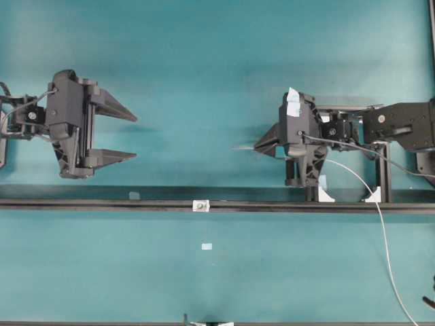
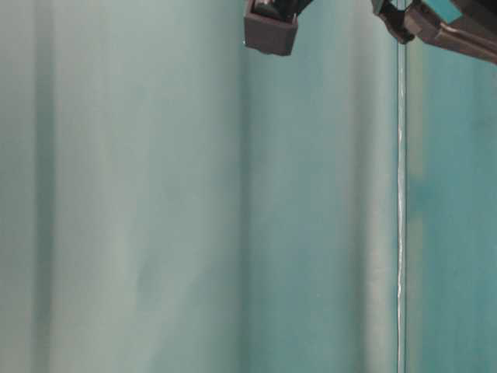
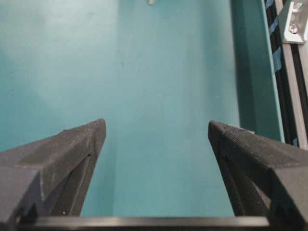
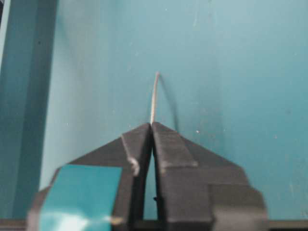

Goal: Insert the wire through the hole in the metal fitting marked with a red label. (retake)
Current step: 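Pull the wire leftward out of the white clip with the right gripper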

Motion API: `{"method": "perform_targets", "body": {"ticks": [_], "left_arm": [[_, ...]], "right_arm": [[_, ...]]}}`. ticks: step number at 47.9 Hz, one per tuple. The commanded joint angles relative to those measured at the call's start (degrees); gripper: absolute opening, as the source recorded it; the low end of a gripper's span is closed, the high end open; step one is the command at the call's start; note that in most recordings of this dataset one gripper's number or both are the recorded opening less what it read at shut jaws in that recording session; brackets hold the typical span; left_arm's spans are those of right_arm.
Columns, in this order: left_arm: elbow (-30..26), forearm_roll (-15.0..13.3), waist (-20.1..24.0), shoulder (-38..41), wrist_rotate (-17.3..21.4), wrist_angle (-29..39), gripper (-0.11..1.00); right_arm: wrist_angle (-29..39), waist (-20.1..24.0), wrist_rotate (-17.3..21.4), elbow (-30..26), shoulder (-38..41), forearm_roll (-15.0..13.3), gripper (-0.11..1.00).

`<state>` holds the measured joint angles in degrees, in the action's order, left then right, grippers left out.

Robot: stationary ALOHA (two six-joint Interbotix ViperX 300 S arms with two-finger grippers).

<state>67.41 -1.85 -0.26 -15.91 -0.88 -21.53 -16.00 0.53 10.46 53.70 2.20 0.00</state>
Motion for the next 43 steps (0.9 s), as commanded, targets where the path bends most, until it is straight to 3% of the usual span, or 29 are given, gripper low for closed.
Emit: {"method": "perform_targets", "body": {"ticks": [1,43], "left_arm": [[-0.88,-0.09,0.18,-0.35,0.00,-0.53,0.77],[-0.79,-0.18,0.18,-0.35,0.00,-0.44,0.77]], "right_arm": [[0.35,0.09,0.00,-0.70,-0.62,-0.35,0.04],[0.79,0.09,0.00,-2.90,-3.87,-0.35,0.02]]}}
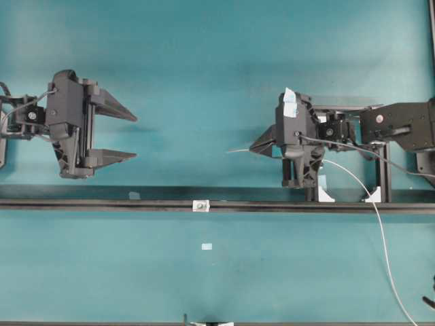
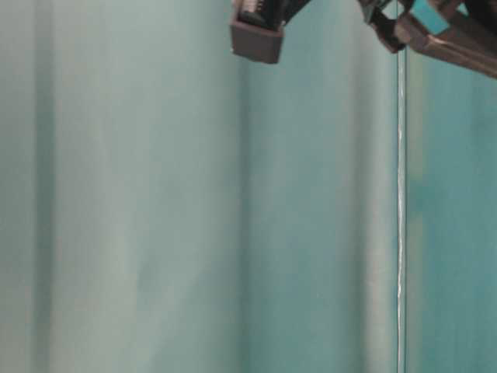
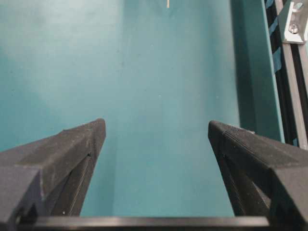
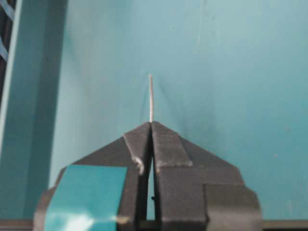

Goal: Insert the wire through the hole in the metal fitting marked with a red label. (retake)
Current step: 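Pull the wire leftward out of the white clip with the right gripper, then carry the held wire toward the white fitting on the rail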

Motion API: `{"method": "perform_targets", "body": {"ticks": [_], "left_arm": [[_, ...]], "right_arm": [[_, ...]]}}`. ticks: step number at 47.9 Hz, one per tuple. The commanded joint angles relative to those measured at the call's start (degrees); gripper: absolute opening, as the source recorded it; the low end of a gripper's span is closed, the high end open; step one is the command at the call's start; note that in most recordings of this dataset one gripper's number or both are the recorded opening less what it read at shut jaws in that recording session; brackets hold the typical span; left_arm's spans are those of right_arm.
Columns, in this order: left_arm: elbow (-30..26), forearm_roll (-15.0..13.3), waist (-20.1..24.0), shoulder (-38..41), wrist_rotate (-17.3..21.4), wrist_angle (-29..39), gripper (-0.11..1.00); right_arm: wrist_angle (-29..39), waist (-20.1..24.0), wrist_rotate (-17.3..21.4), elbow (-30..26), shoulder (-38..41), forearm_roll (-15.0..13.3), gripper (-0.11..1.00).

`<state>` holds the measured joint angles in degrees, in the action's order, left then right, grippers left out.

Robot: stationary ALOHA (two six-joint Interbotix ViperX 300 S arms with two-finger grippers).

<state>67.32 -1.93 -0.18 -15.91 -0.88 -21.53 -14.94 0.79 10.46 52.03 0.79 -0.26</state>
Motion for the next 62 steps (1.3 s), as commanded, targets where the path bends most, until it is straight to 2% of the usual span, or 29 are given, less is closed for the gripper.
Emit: {"method": "perform_targets", "body": {"ticks": [1,26,50,62], "left_arm": [[-0.70,0.00,0.09,-0.35,0.00,-0.53,0.77],[-0.88,0.00,0.09,-0.35,0.00,-0.53,0.77],[-0.79,-0.26,-0.26,-0.35,-0.26,-0.88,0.77],[0.88,-0.97,-0.53,0.44,-0.70,-7.03,0.77]], "right_arm": [[-0.26,-0.18,0.00,-1.23,-2.64,-0.09,0.02],[5.98,-0.18,0.00,-2.20,-8.88,-0.09,0.02],[5.89,-0.18,0.09,-1.41,-10.46,0.00,0.02],[3.60,0.88,0.18,0.35,-10.46,0.44,0.02]]}}
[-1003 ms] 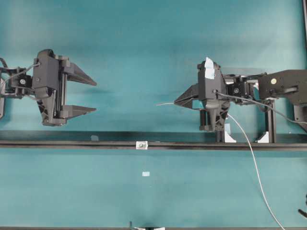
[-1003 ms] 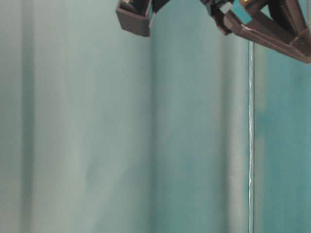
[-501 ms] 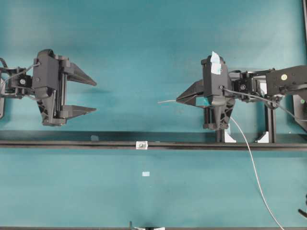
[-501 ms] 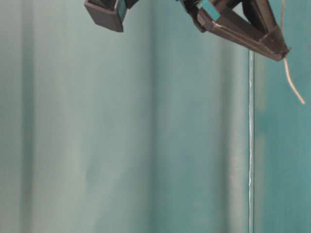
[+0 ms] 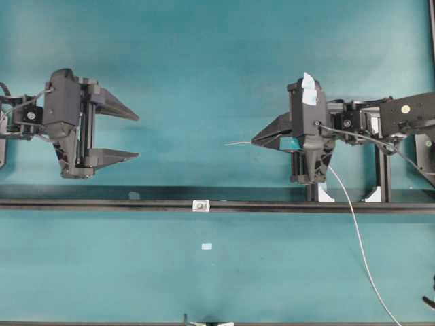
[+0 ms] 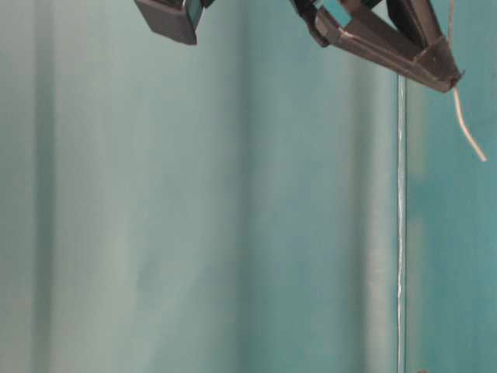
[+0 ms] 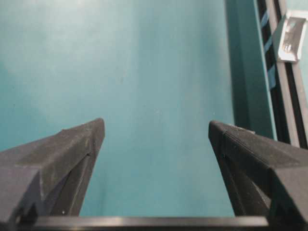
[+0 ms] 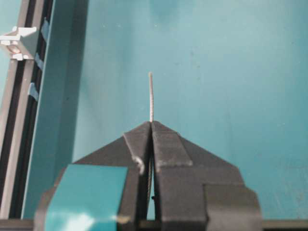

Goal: Insert the wire through the hole in the metal fitting marked with a red label. (retake)
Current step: 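Carry the held wire toward the white fitting on the rail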

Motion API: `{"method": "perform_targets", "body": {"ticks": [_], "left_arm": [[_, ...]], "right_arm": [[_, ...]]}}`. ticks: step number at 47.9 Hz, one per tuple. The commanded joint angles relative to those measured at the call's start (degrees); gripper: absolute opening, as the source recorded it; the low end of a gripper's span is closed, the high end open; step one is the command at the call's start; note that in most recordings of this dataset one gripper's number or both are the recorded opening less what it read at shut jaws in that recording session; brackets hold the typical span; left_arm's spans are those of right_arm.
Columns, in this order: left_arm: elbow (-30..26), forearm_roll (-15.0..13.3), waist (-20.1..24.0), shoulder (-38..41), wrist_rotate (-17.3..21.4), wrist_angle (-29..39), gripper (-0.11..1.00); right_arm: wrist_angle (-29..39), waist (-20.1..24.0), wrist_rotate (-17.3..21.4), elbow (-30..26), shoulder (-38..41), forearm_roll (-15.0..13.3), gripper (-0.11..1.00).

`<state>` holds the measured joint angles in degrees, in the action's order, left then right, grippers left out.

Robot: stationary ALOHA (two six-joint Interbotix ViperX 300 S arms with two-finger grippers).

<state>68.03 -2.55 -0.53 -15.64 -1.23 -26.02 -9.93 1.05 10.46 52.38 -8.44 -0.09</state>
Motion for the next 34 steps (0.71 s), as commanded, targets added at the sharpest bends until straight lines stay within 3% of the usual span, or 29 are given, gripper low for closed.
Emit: {"method": "perform_targets", "body": {"ticks": [1,14,34], "left_arm": [[0.35,-0.35,-0.18,0.44,-0.62,-3.25,0.77],[0.35,-0.35,-1.67,6.94,-3.87,-10.55,0.77],[0.09,-0.35,-4.92,16.08,-3.87,-26.81,0.77]], "right_arm": [[-1.76,0.70,0.18,0.18,-1.23,0.35,0.02],[-8.26,2.99,0.18,2.81,-1.23,0.88,0.02],[-23.55,6.68,-0.18,8.96,-0.53,5.71,0.02]]}}
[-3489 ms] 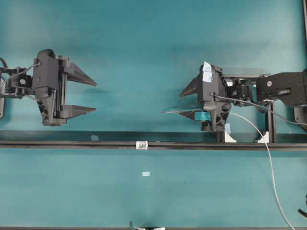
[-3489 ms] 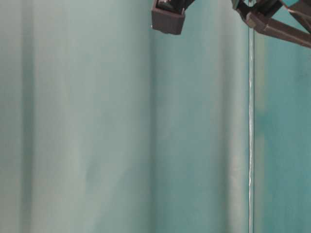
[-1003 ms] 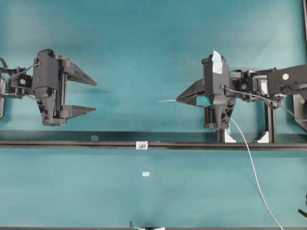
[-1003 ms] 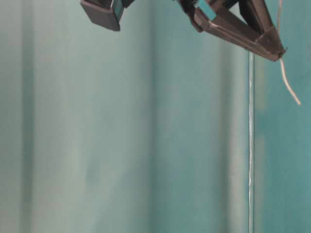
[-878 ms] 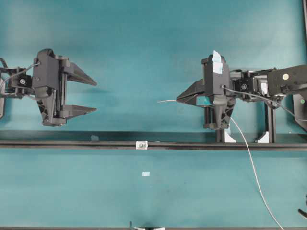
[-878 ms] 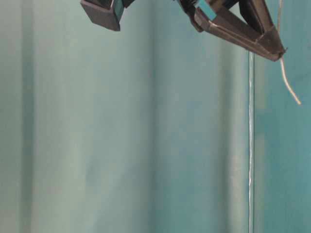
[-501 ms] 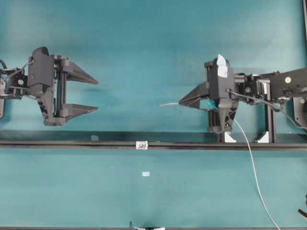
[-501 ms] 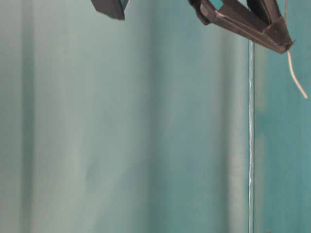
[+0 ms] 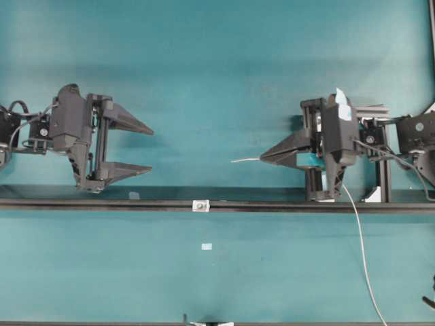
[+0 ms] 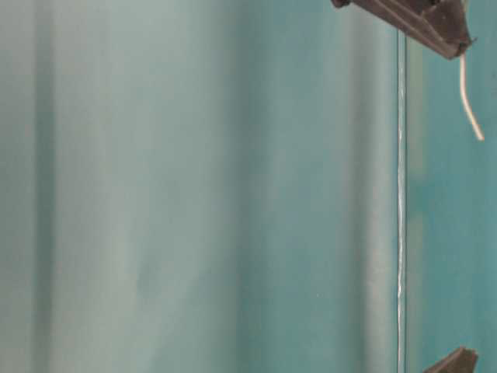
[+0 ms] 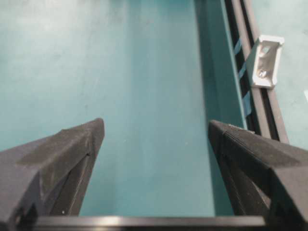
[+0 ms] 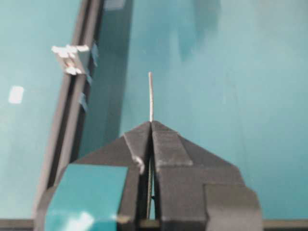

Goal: Insert the wire through the hole in the metal fitting marked with a red label. (retake)
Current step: 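Carry the held wire toward the white fitting on the rail, then align the wire tip with the fitting's red-ringed hole and push through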

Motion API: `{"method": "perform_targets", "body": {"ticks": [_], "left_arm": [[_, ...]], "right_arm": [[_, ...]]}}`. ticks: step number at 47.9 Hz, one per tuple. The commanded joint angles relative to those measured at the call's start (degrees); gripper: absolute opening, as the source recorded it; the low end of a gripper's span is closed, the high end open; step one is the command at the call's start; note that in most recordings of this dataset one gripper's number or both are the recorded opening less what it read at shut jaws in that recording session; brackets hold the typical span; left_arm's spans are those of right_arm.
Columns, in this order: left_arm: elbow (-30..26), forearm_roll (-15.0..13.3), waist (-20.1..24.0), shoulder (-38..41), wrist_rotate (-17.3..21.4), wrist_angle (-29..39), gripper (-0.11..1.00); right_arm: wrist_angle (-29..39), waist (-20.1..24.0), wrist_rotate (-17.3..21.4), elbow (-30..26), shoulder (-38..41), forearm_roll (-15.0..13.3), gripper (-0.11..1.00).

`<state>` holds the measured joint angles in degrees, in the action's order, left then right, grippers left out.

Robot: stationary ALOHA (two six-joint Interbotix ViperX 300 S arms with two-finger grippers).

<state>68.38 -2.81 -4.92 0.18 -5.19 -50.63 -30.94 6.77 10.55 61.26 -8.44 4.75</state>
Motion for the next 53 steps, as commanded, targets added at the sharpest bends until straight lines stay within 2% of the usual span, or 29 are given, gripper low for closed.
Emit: {"method": "perform_targets", "body": {"ticks": [1,14,31,35,39,53], "left_arm": [[-0.26,-0.09,-0.70,0.62,0.09,-2.90,0.77],[-0.62,-0.18,-2.46,4.31,0.09,-9.14,0.77],[-2.37,-0.62,-6.06,10.11,0.00,-15.38,0.77],[-2.99,-0.70,-6.68,11.60,0.00,-16.87,0.77],[-3.43,-0.62,-7.21,13.01,0.00,-18.46,0.77],[-4.39,-0.70,-8.09,16.35,-0.09,-22.41,0.77]], "right_arm": [[-3.16,1.14,-0.26,0.26,-0.35,1.23,0.02],[-8.96,5.10,-2.81,0.44,4.57,7.29,0.02],[-18.72,14.24,-9.23,0.00,9.76,21.09,0.02],[-19.95,15.91,-9.84,-0.09,10.55,23.29,0.02],[-20.92,16.96,-10.11,-0.53,11.60,24.43,0.02],[-25.93,18.90,-10.20,-2.46,17.05,24.96,0.02]]}}
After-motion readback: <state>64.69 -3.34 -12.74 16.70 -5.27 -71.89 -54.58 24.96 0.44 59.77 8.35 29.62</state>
